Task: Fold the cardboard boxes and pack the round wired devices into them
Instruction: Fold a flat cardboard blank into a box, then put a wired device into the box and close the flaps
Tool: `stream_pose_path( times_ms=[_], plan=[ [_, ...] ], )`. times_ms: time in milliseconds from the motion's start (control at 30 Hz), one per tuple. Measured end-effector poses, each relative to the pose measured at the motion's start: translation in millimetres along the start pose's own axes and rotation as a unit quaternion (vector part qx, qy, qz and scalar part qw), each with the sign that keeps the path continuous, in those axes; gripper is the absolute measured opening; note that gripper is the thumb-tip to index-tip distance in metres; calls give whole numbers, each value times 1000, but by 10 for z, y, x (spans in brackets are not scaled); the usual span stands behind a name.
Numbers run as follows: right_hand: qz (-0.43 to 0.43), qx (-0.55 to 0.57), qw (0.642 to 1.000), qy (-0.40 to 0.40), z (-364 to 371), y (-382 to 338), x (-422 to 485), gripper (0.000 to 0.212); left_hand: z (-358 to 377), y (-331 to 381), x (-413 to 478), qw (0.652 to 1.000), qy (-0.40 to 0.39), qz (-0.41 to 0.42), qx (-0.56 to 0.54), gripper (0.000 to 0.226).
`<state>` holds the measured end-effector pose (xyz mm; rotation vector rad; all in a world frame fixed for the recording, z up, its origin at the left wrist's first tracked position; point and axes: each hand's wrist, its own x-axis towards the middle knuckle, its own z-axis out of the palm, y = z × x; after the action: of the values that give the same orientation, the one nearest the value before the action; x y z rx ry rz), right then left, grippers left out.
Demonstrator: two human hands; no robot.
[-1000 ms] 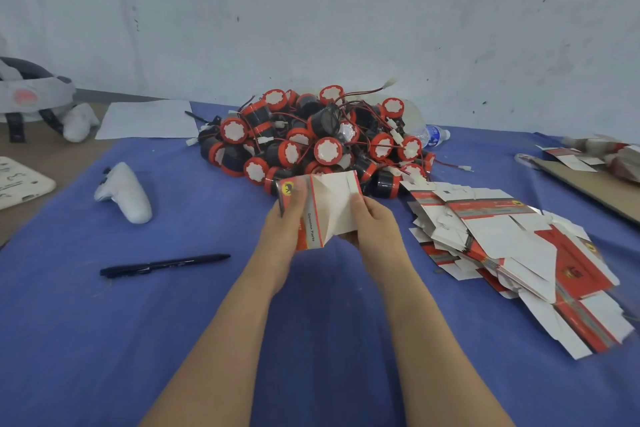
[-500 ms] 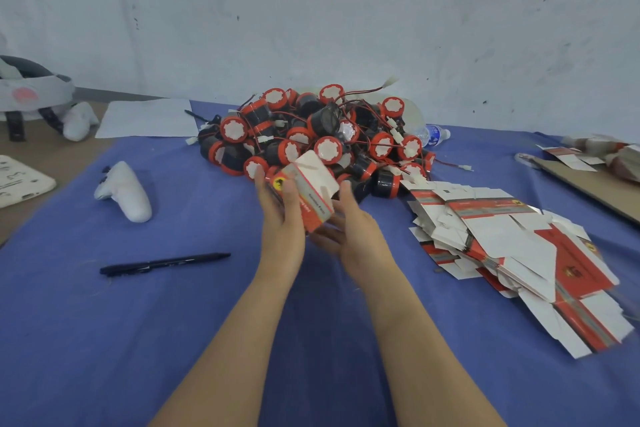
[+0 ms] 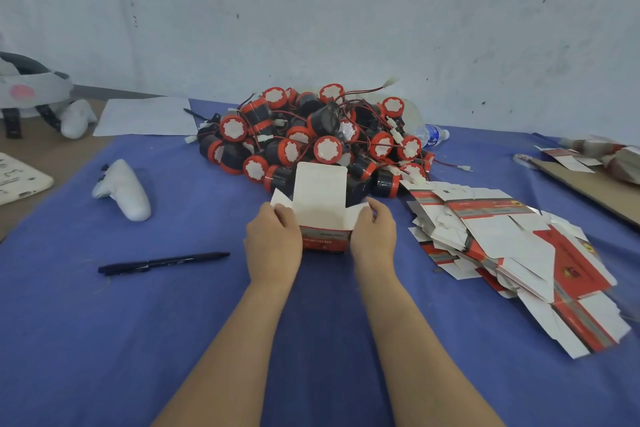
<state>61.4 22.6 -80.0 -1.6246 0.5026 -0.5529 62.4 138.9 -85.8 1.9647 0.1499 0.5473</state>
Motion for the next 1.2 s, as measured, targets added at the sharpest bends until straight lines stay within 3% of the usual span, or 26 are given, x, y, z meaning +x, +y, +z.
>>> stream_pose_path(
  times_ms=[100,167,233,300,400,433,500,567,700,800,900,967,1067,1200],
  plan=[
    [121,134,984,-10,-33,33,63,33,-8,9,91,970,-48,-150,-184,30],
    [139,138,980,-25,-28,58,57,28,-34,10,136,934,-80,-221,-269,34],
    [83,46,995,-34,-6,63,28,22,-62,11,141,916,-111,-230,-308,42],
    [4,-52,997,-59,17,68,-6,29,-82,12,138,900,-136,-230,-344,46],
    [-26,-93,989,-111,10,33,-28,34,-86,26,124,879,-165,-225,-387,14],
    [-24,-82,988,-127,7,25,-33,34,-74,35,105,888,-178,-205,-371,11],
    [-17,-55,986,-154,24,18,-40,36,-18,53,49,928,-202,-114,-292,33],
    [-25,-42,986,-157,52,-11,-39,38,13,77,14,955,-177,-46,-235,45],
    [-158,-158,973,-58,105,-155,152,33,-65,-12,151,966,-15,-106,-236,23],
    [-187,-297,931,-100,235,-260,351,47,-119,-70,204,965,56,-122,-226,26],
    [-145,-447,871,-144,384,-275,426,60,-96,-51,180,967,53,-108,-225,31],
    [-145,-503,845,-108,445,-242,419,61,-83,-34,166,967,44,-113,-225,32],
    [-147,-517,842,-46,456,-202,395,55,-78,-29,156,965,36,-126,-228,35],
    [-157,-526,835,-32,382,-151,436,58,-67,-25,135,966,15,-117,-228,38]
  ],
)
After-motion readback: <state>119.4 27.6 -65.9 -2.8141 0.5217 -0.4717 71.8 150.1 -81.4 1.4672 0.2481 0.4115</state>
